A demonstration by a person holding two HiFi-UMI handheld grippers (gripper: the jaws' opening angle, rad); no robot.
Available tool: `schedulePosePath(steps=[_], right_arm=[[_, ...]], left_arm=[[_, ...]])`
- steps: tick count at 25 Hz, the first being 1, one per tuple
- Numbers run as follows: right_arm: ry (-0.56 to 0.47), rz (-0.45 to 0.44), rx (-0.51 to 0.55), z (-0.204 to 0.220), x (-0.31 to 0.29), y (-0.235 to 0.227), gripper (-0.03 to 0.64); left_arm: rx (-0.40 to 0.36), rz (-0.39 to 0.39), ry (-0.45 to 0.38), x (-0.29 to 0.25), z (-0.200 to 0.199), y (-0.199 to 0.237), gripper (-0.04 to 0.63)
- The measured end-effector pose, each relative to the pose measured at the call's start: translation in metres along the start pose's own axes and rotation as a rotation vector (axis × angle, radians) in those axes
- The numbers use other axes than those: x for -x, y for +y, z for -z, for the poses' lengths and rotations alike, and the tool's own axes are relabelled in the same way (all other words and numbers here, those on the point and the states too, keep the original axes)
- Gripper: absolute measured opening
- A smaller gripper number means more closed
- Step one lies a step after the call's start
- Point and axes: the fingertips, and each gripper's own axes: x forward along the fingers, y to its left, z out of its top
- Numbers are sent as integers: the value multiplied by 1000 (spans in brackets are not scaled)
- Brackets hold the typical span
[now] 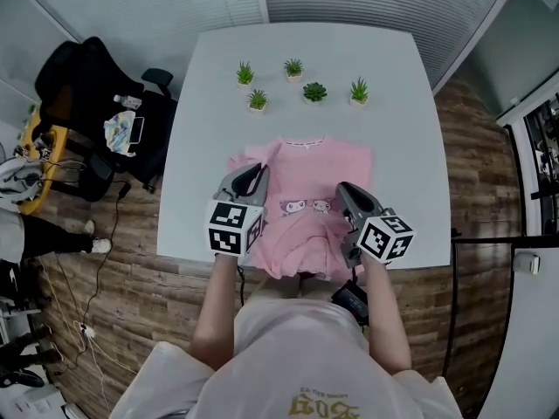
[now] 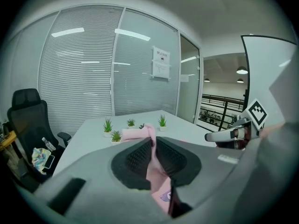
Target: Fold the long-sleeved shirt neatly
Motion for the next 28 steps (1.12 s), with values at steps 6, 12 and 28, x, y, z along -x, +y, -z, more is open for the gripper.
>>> schedulePosePath(steps=[6,12,28], right_arm=[[5,21,13,0,14,-11,34],[-8,38,16,-5,31,-24,35],[-31,100,-13,-3,68,-60,35]], left_arm=[[9,14,-25,-12,-10,-21,37],[-34,39,-2,-29,-7,-47,37],[-157,64,108,-82,32,-86,38]])
